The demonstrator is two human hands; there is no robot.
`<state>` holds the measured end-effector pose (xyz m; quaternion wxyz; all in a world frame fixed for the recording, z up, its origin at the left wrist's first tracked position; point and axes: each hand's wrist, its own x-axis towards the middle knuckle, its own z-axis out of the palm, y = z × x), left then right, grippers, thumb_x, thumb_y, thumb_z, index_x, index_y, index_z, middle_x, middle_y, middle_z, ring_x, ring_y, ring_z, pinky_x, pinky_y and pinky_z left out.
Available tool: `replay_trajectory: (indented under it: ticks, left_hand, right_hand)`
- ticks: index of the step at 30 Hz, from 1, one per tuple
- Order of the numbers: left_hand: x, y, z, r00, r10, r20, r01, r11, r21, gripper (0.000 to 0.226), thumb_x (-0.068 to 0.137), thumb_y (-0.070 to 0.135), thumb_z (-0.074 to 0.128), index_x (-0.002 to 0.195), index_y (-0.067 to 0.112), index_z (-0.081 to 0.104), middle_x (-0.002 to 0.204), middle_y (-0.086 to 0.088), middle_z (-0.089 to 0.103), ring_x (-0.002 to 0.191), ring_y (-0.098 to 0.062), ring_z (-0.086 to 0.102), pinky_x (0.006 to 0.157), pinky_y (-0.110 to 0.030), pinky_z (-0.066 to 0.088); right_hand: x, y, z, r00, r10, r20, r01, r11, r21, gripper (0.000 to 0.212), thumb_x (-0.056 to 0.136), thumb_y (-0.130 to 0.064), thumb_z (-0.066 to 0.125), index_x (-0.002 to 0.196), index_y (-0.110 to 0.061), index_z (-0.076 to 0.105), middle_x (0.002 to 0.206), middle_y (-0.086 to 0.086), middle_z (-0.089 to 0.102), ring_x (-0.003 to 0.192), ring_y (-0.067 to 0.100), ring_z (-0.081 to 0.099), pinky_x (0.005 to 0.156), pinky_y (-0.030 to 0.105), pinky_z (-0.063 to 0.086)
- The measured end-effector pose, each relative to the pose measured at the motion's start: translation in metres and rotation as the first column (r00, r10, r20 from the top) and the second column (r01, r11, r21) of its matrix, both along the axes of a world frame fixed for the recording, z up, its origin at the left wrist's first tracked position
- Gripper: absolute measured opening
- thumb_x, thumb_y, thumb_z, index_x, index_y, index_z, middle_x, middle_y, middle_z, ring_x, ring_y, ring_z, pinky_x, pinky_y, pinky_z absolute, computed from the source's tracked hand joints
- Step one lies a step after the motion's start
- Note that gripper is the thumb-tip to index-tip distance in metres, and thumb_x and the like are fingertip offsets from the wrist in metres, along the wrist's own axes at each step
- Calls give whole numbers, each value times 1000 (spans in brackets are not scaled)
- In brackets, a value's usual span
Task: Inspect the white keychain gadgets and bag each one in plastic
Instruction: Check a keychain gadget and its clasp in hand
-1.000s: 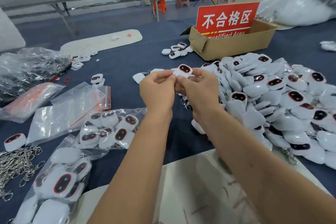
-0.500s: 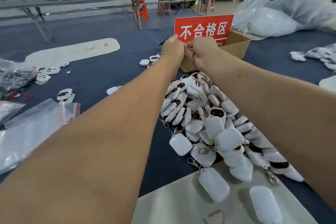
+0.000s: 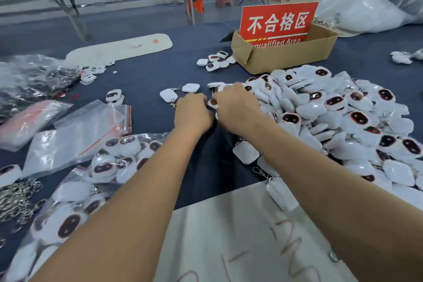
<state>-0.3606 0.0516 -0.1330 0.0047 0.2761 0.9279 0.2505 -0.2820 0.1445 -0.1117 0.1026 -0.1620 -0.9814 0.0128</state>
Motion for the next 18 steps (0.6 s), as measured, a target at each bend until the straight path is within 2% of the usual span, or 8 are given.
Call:
replay_trajectory:
  ticks: [2,4,5,8,10,13,15,18]
  left_hand:
    - [7,-8,-8,999,-47,-7,47,998,-32,17,84,3,51,85,11,67,106,-14,70,103,-40,60,74,-41,48]
    - [15,-13,-9,999,-23,36,20,998,60,18,83,3,52,78,16,63,101,-12,70,101,-38,61,70,-37,44]
    - [19,-15,-8,997,0,77,-10,991,131,19,84,4,54,82,18,66,105,-10,71,103,-34,62,73,-37,47]
    - [30,-27,-1,982,65,178,-126,926,355,38,82,1,56,109,19,75,118,-1,71,114,-23,62,94,-37,52]
    - [41,-40,1,973,78,215,-174,861,477,40,84,-3,54,112,17,74,117,2,72,114,-19,65,98,-30,50]
    - [60,-65,-3,946,90,311,-268,758,594,28,91,3,56,106,16,75,103,2,76,99,-21,73,98,-42,56]
    - [73,-81,-9,923,100,371,-322,729,604,17,93,17,59,94,19,76,88,3,77,88,-21,75,90,-49,59]
    - [85,-99,-16,854,60,516,-402,707,582,36,88,43,56,80,13,75,85,-10,77,90,-34,74,86,-54,60]
  right_hand:
    - [3,-11,-4,999,-20,47,19,999,31,30,103,-21,49,129,-19,64,135,10,55,129,31,48,99,43,43]
    - [6,-20,-3,997,-23,73,19,999,47,29,101,-16,52,127,-17,63,132,11,57,128,32,49,97,43,43]
    - [8,-25,-2,998,-16,62,13,998,55,27,99,-13,53,124,-15,63,129,11,60,125,32,52,93,42,43]
    - [16,-33,-2,999,-6,-54,9,999,41,21,95,-9,58,113,-15,66,118,9,65,113,31,61,79,36,38]
    - [24,-39,-8,977,-37,-209,18,995,-93,24,93,-9,59,114,-17,69,114,7,66,105,29,63,78,34,43]
    - [39,-60,-17,899,-108,-424,-76,916,-393,26,88,-8,63,112,-16,72,110,3,70,102,25,63,88,37,48]
    - [51,-77,-26,844,-110,-524,-174,869,-463,23,86,-9,71,109,-12,69,105,2,71,99,22,64,87,33,47]
    - [64,-94,-40,814,-72,-577,-262,840,-475,10,88,-8,73,94,-10,67,91,1,67,82,21,60,76,36,47]
